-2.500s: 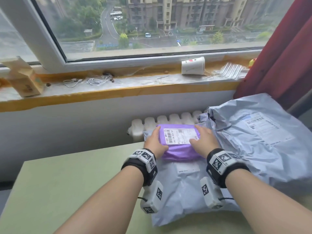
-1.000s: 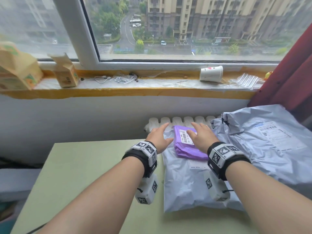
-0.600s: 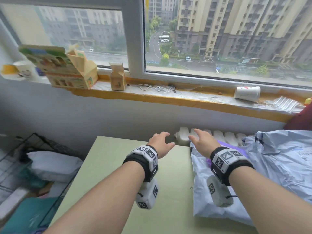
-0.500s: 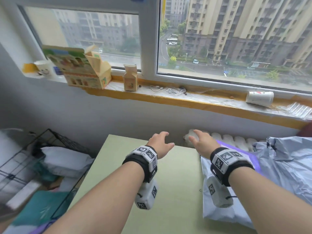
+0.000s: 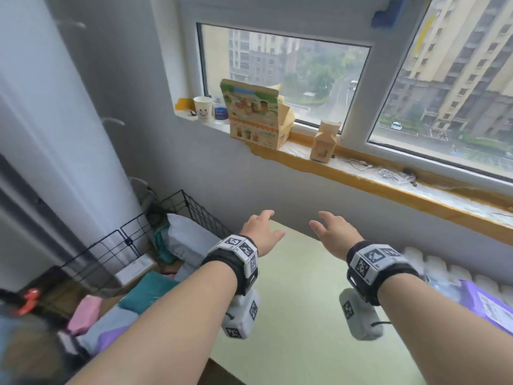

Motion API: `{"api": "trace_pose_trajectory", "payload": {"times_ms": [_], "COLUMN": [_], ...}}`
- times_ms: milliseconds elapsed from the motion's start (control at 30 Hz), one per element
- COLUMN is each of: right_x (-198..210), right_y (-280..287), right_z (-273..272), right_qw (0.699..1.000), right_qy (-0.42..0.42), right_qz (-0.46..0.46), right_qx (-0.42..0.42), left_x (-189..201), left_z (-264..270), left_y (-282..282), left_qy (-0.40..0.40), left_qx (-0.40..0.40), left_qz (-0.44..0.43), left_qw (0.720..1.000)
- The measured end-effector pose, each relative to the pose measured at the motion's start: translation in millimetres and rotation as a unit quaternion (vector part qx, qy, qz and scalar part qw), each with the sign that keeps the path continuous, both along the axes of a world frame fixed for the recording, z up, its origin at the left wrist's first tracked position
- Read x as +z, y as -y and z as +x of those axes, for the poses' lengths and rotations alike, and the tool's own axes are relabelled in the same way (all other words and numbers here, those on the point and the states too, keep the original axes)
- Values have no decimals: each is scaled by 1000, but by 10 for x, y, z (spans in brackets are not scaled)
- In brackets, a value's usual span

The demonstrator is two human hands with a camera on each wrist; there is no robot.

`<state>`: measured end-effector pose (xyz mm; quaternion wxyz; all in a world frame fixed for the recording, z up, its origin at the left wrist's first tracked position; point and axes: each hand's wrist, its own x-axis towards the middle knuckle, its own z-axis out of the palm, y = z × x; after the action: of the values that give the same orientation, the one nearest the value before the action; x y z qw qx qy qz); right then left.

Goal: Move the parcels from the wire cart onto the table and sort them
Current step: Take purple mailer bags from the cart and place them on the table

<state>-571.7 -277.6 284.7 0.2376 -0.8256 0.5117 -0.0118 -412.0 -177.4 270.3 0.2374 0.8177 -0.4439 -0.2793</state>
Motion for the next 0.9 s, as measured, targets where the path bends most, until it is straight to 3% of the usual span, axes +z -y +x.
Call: {"api": "trace_pose_trajectory", "payload": {"times_ms": [567,900], "right_x": [-494,-937], "right_y": [-1338,-1957], "right_z": [2662,3373], "right_qw": [984,970], "right_qy": [-20,-74], "right_qz": [32,58], "right_qx": [174,223], "left_x": [-423,-1005], "left_z": [2338,3070], "left_y": [-1912,-2606], "left_qy": [-17,-30], "left_qx": [187,269], "left_qz": [28,55], "left_qw": [982,961]}}
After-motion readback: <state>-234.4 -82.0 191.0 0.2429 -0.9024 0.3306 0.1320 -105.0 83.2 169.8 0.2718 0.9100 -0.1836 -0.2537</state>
